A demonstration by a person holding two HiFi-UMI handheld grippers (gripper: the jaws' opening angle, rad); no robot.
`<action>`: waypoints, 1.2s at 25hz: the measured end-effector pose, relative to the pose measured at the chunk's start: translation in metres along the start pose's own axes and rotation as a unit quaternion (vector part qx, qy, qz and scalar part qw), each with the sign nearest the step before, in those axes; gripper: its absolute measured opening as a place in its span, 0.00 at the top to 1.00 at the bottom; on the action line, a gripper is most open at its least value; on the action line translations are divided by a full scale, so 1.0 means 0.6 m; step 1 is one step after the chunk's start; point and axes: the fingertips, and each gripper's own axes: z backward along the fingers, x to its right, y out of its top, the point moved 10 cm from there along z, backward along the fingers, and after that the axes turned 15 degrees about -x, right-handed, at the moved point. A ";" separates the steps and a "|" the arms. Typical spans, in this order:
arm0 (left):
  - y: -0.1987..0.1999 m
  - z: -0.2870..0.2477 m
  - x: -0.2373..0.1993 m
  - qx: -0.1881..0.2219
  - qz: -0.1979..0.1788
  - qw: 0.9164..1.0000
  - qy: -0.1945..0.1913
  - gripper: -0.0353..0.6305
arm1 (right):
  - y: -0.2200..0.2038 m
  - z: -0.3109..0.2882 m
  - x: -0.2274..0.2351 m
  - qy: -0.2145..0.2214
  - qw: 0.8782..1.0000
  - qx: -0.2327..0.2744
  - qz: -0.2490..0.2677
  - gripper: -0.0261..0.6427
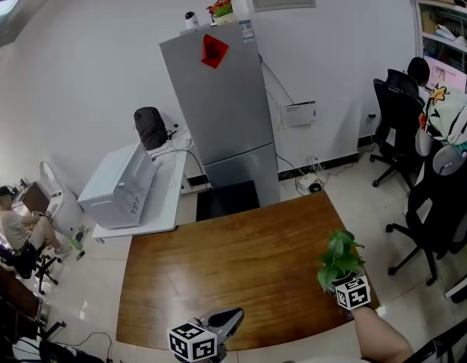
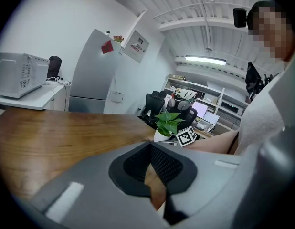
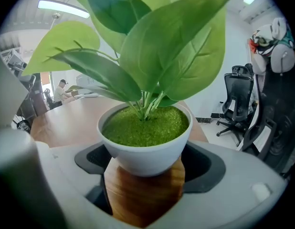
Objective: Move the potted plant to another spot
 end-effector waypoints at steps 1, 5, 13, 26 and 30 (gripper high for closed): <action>0.000 -0.001 -0.002 0.000 0.000 1.000 -0.001 0.96 | 0.000 -0.001 0.000 0.001 1.000 0.001 -0.002 0.29; 0.000 -0.007 -0.005 -0.002 0.000 1.000 -0.005 0.96 | -0.001 -0.003 0.002 0.002 1.000 0.001 -0.004 0.29; -0.002 -0.008 -0.007 -0.005 -0.002 1.000 -0.009 0.96 | -0.001 -0.002 0.001 0.015 1.000 -0.002 -0.008 0.23; -0.025 0.004 -0.016 0.017 0.011 1.000 -0.004 0.96 | -0.034 0.113 0.009 0.016 0.998 0.008 -0.054 0.33; -0.030 0.019 -0.009 0.030 0.000 1.000 -0.007 0.96 | -0.041 0.187 -0.008 0.025 0.992 0.054 -0.112 0.49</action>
